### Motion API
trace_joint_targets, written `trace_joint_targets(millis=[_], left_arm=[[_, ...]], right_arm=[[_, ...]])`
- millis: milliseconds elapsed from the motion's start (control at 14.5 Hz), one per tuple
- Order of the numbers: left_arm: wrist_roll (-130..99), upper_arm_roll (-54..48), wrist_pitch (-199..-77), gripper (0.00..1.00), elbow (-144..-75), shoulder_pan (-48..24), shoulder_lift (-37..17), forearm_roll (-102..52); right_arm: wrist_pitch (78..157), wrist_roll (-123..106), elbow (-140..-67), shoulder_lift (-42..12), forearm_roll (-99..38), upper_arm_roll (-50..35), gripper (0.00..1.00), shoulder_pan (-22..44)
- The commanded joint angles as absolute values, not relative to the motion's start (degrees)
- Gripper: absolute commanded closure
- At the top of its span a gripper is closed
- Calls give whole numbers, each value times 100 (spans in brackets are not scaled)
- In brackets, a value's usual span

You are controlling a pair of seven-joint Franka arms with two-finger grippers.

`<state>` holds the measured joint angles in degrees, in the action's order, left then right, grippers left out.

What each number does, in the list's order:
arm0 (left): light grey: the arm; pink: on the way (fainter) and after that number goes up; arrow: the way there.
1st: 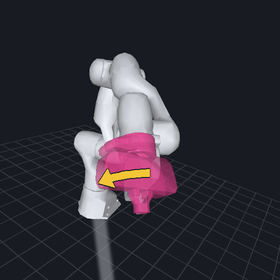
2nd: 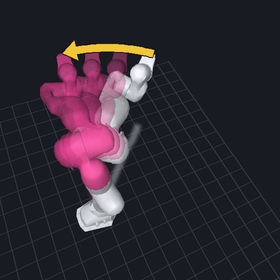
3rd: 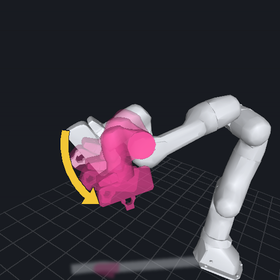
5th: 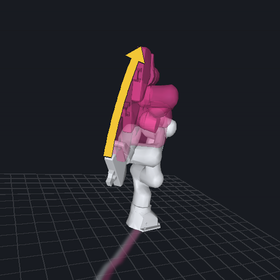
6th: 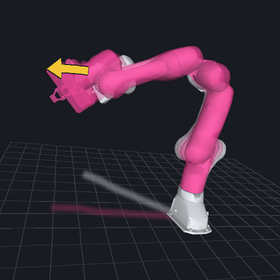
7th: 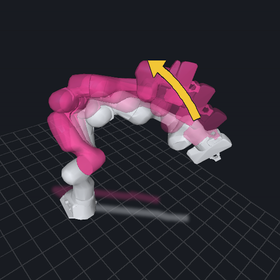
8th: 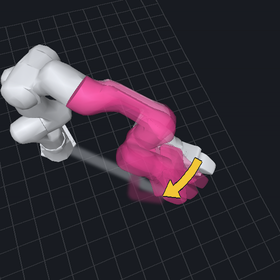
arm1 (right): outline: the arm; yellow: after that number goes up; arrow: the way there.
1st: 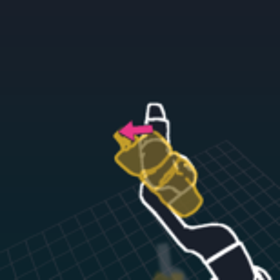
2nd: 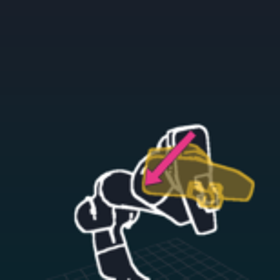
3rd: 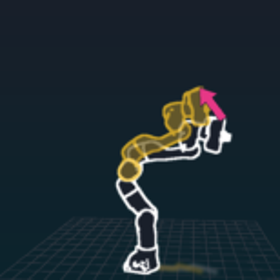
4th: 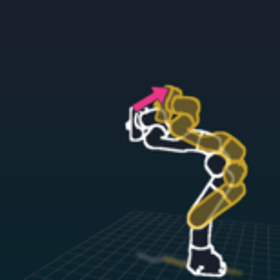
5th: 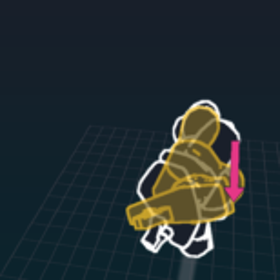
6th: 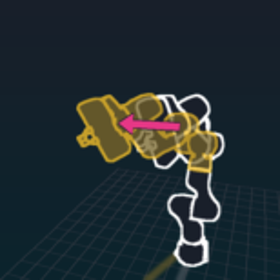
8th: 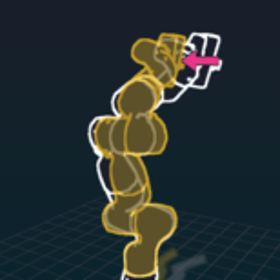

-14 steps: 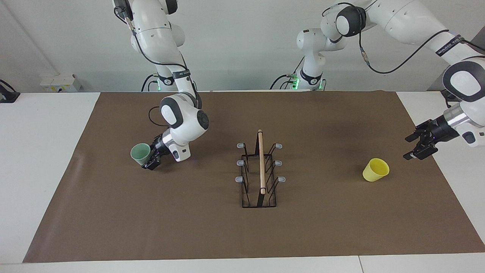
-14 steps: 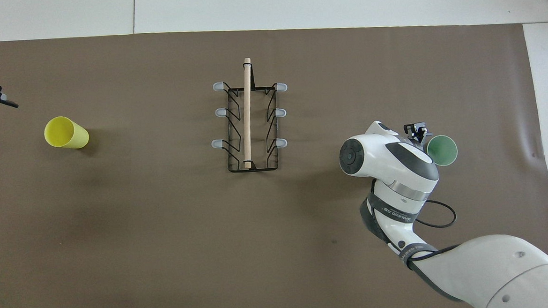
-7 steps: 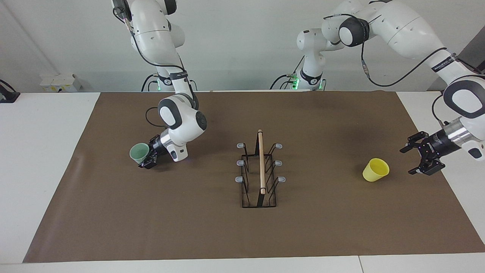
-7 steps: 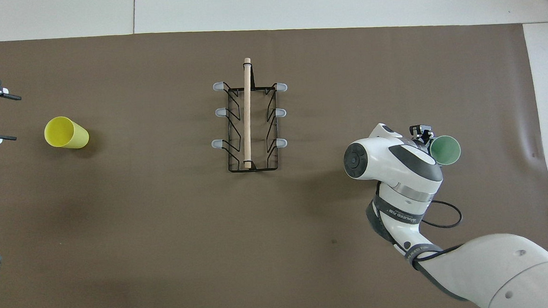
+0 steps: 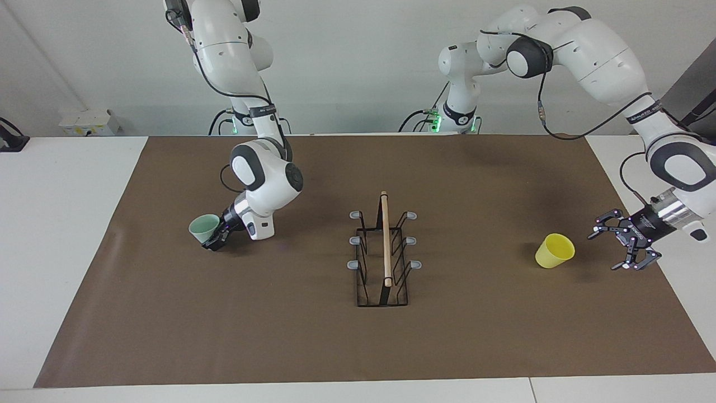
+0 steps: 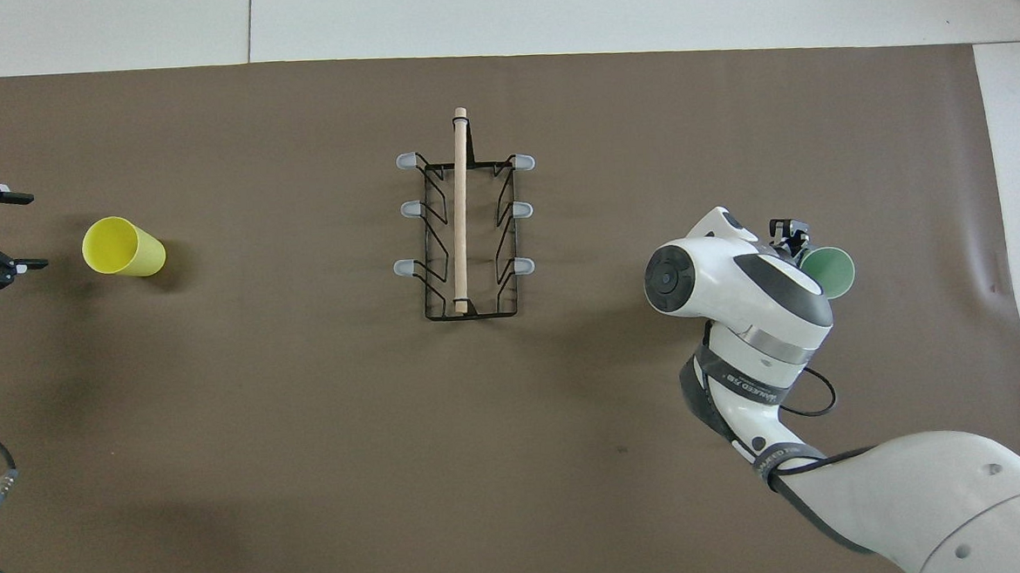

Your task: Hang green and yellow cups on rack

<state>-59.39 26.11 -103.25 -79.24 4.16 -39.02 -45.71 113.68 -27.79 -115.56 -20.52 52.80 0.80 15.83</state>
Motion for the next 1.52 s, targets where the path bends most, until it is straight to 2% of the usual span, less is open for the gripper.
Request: trace_joint_targets(millis=[0, 138, 345, 690, 1103, 1448], left_arm=[[-6073, 2645, -10730, 0, -8530, 256, -3850, -5086], [-6012, 2628, -10872, 0, -9155, 88, -3579, -5299], [-5942, 2637, -10855, 0, -9614, 70, -3376, -5808], [-5001, 2646, -10977, 0, -10528, 62, -3051, -6756], [-4589, 2610, -11232, 0, -10968, -88, -2927, -7479], [-4369, 2584, -11443, 0, -11030, -245, -2927, -7743]], right_arm=[[11487, -3198, -11339, -1890, 4477, 26, 100, 1354], [11505, -3260, -11294, -1619, 3791, 18, 100, 1345], [11680, -3392, -11233, -1196, 3079, 26, 100, 1327], [12093, -3990, -11092, -809, 1383, 26, 100, 1283], [12866, -4157, -11092, -405, -683, 26, 100, 1353], [13306, -4148, -11135, -36, -2001, 9, 100, 1529]])
